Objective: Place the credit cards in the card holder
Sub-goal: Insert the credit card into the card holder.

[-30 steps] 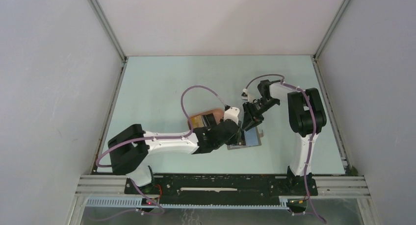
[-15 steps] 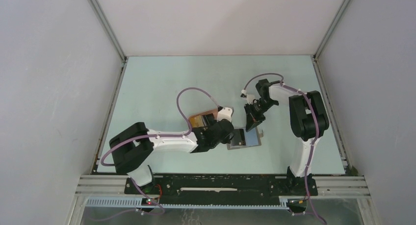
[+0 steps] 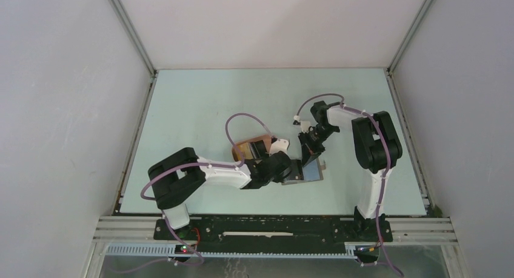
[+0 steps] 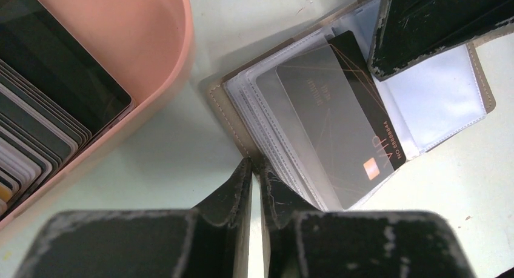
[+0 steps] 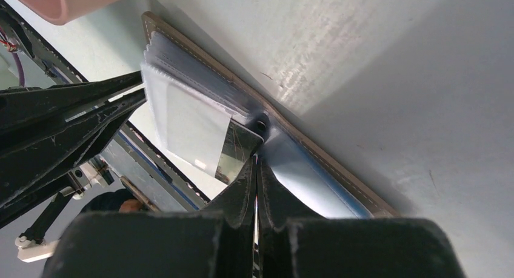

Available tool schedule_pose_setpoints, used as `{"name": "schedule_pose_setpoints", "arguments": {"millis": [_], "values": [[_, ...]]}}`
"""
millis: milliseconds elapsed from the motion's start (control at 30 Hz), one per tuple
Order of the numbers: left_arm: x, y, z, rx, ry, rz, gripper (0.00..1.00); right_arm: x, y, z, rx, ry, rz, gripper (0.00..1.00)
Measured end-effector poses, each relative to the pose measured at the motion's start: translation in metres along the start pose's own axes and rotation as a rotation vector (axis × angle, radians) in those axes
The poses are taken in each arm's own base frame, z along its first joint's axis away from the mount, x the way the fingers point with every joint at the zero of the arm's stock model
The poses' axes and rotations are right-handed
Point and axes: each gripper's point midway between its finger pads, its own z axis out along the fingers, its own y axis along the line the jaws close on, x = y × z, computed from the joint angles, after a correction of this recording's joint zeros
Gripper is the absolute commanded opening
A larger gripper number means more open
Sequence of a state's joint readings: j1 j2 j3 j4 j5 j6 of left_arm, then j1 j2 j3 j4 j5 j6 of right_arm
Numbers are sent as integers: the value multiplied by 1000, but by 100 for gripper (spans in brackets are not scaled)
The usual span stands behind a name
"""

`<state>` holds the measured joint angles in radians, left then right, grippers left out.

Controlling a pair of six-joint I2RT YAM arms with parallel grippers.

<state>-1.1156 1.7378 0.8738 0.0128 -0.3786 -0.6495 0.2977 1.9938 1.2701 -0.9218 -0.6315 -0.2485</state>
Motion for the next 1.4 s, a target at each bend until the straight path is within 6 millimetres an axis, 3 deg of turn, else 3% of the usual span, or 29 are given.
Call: {"name": "schedule_pose_setpoints", "arguments": {"millis": [867, 1133, 1400], "values": [[-1, -7, 4, 17, 11, -10, 15, -3, 16, -1, -84, -21, -19, 8], [-12, -8, -7, 33, -10, -12, 18, -13, 17, -39, -90, -142, -55, 14], [-49, -7, -57, 124, -147, -13, 20, -19, 36, -79, -98, -273, -159, 17]]}}
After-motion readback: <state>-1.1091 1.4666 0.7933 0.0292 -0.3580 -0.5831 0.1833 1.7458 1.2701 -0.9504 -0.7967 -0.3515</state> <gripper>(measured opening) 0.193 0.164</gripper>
